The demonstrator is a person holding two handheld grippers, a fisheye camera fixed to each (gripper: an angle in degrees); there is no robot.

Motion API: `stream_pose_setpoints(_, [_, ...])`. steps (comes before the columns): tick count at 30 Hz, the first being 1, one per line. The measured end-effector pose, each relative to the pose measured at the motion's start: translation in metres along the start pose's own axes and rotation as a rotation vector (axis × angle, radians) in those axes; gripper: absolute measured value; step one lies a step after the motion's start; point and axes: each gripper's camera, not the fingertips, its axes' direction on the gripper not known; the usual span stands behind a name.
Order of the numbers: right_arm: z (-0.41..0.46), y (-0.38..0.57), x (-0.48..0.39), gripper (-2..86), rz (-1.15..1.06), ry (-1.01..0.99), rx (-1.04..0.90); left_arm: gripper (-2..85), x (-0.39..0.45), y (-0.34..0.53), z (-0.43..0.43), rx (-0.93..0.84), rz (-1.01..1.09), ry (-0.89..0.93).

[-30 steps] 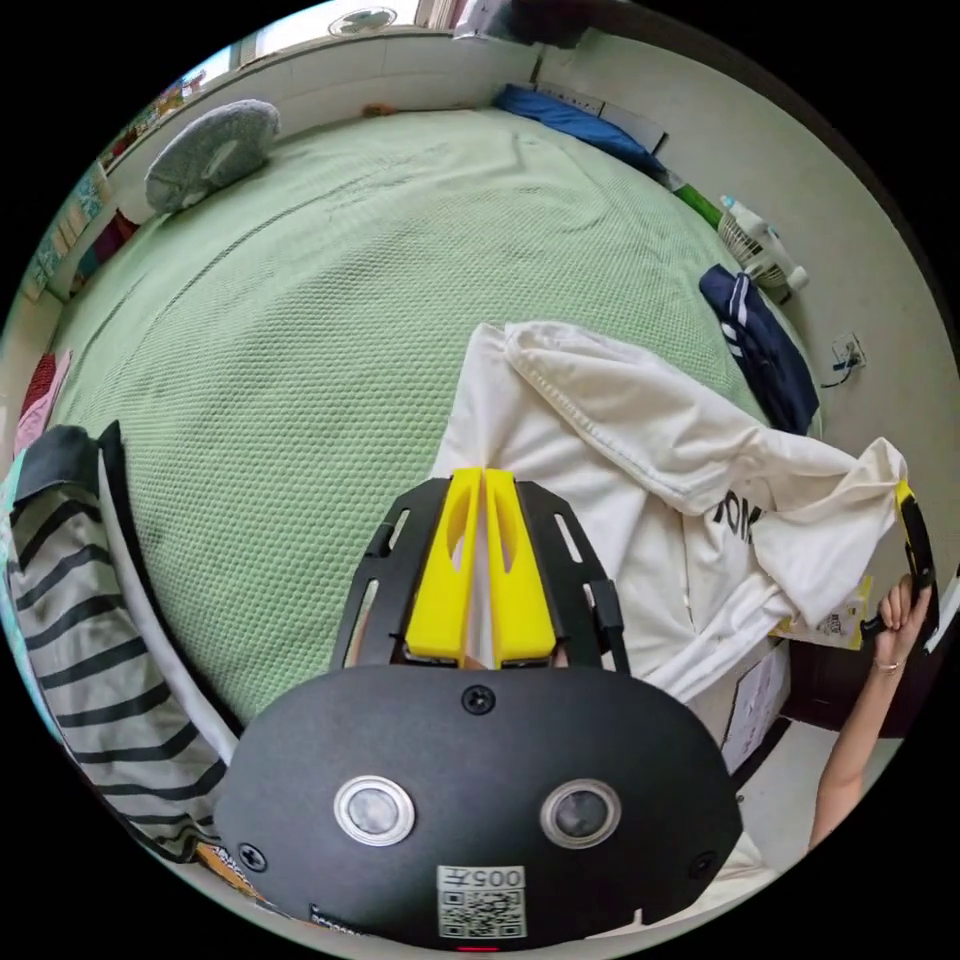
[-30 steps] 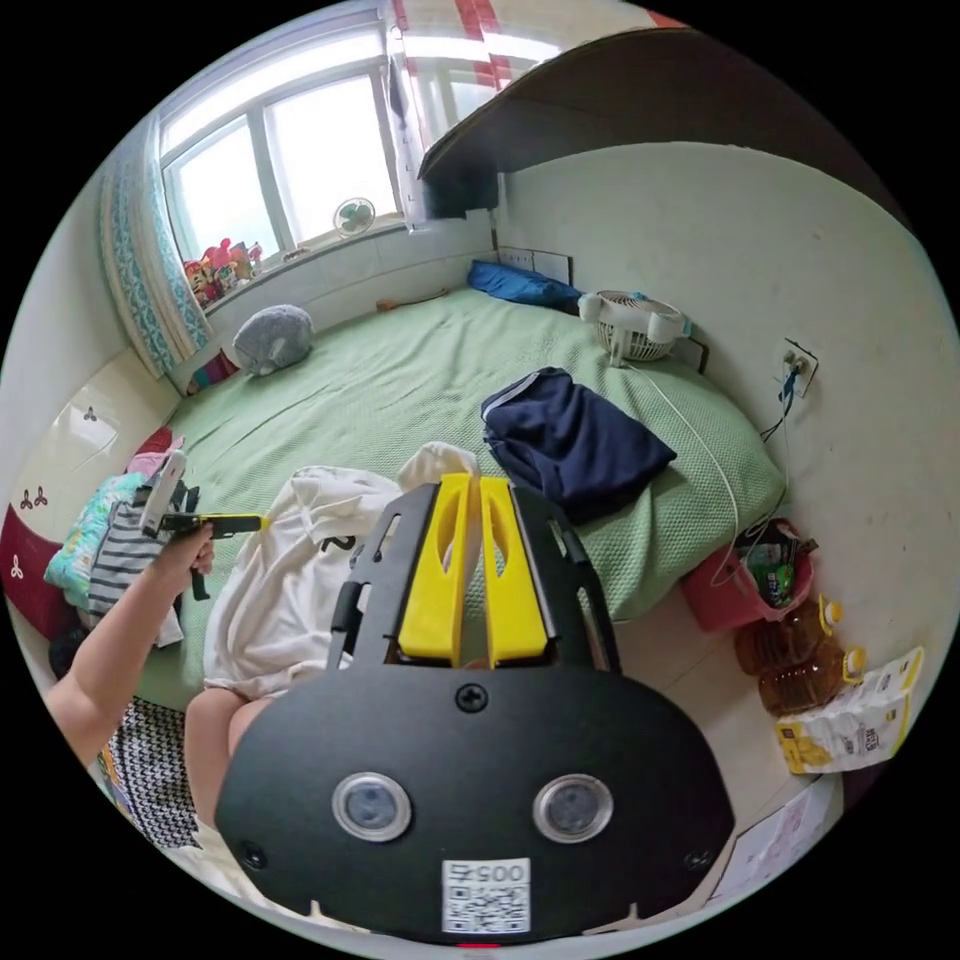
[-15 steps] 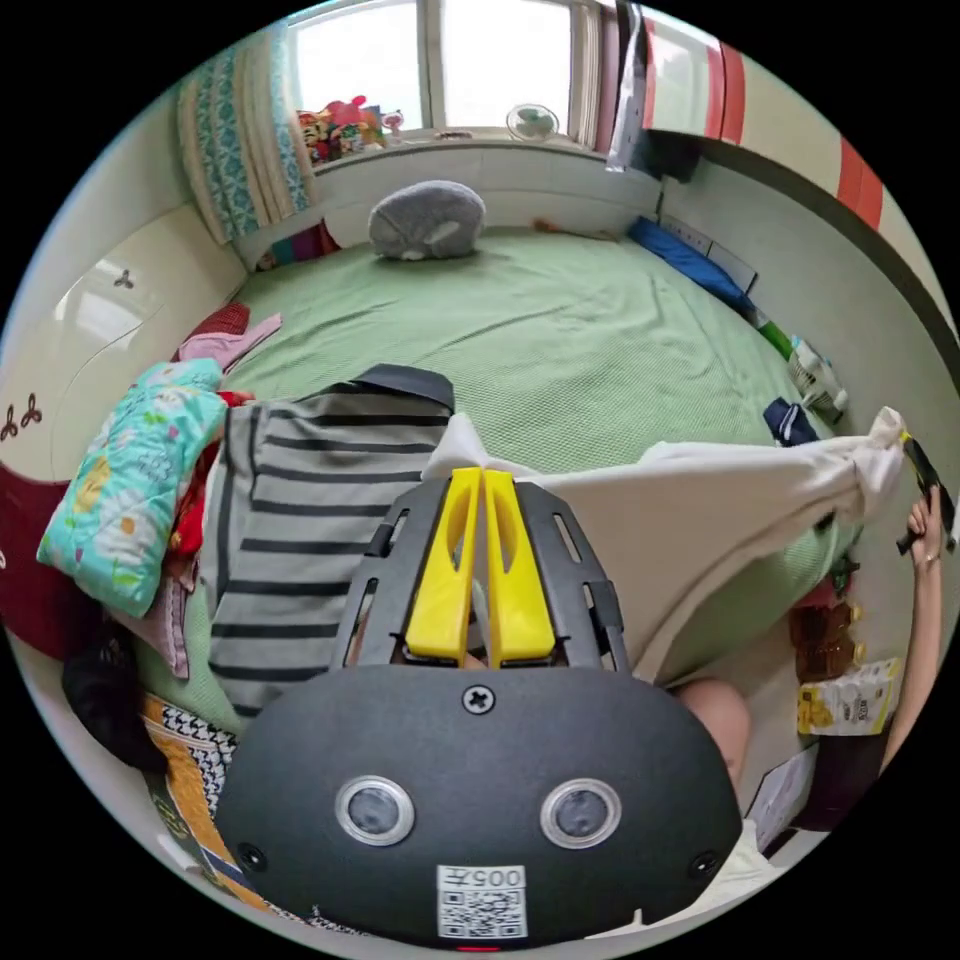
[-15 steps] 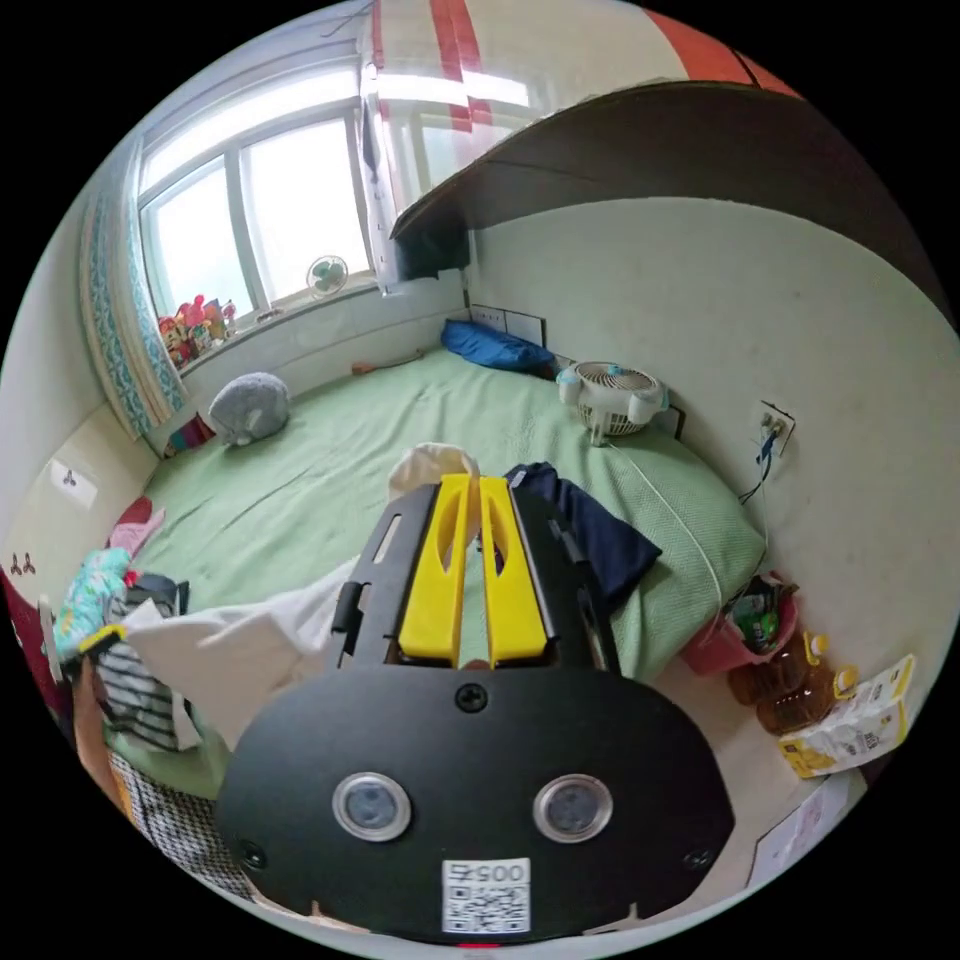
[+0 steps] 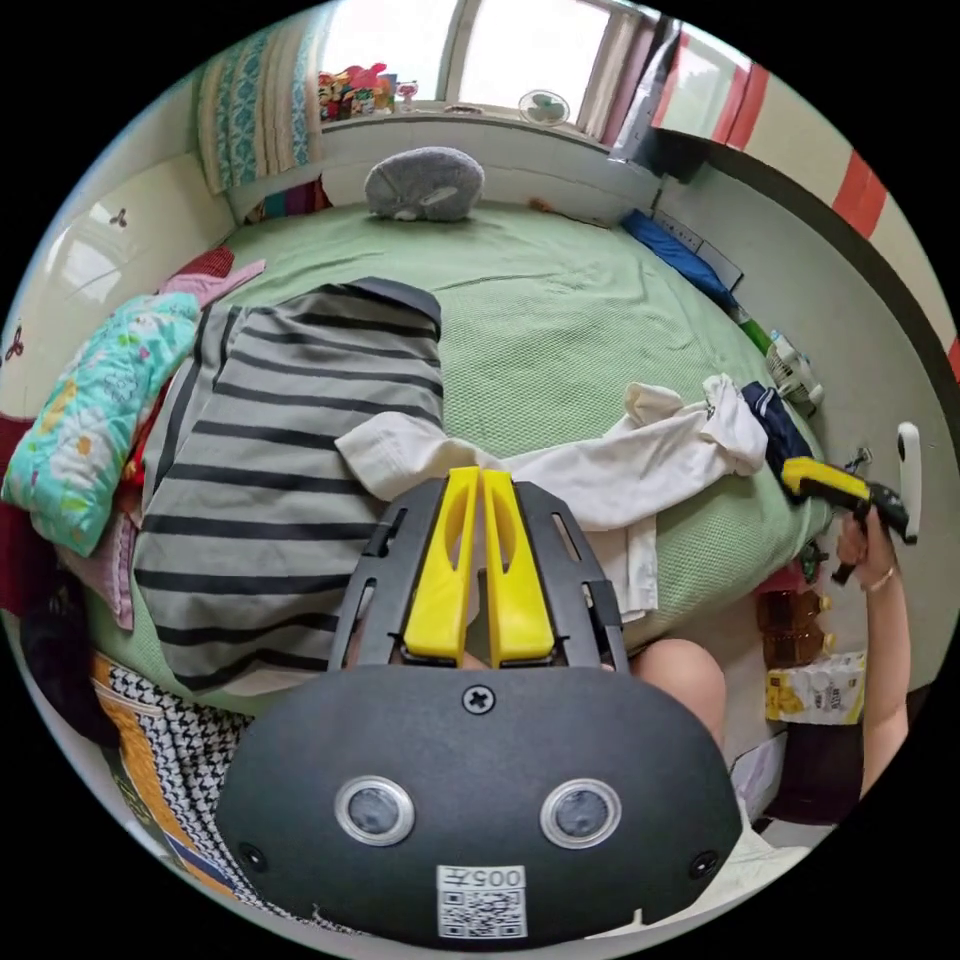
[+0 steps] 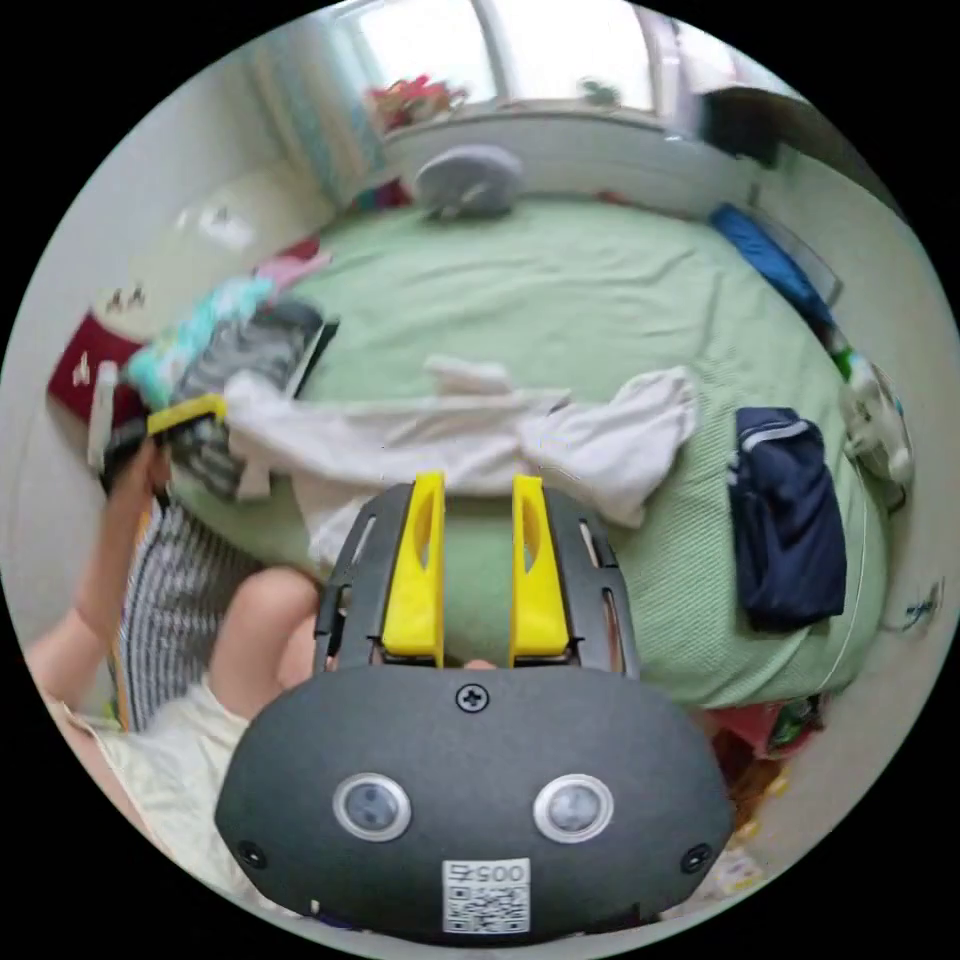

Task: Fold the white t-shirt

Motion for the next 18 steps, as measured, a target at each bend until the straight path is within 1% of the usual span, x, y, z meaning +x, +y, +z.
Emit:
stream_pose_setpoints(2, [0.033, 0.031, -0.057, 11.6, -0.129, 0.041, -0.072, -0.2, 0.008, -0.004, -0.002, -0.001, 0.034, -0.008])
stream_pose_setpoints(6, [0.072, 0.049, -0.1, 11.9, -0.115, -0.032, -0.099, -0.1, 0.011, -0.005, -0.005, -0.002, 0.039, 0.011])
stream_pose_setpoints(8, [0.098, 0.044, -0.112, 11.8, -0.076, -0.126, -0.163, 0.0, 0.01, -0.003, -0.009, -0.009, 0.042, 0.006])
stream_pose_setpoints(10, [0.112, 0.035, -0.118, 11.5, -0.044, -0.156, -0.197, 0.0, 0.008, 0.0, -0.011, -0.025, 0.041, -0.014])
stream_pose_setpoints(15, [0.144, 0.009, -0.137, 8.3, -0.055, -0.037, -0.328, -0.1, 0.006, 0.007, -0.015, -0.024, 0.036, -0.01])
stream_pose_setpoints(16, [0.149, 0.006, -0.138, 6.4, -0.035, 0.001, -0.346, -0.1, 0.006, 0.008, -0.016, -0.024, 0.029, -0.005])
stream_pose_setpoints(18, [0.147, 0.004, -0.136, 3.1, -0.008, 0.004, -0.345, -0.1, 0.006, 0.01, -0.016, -0.027, 0.026, -0.005])
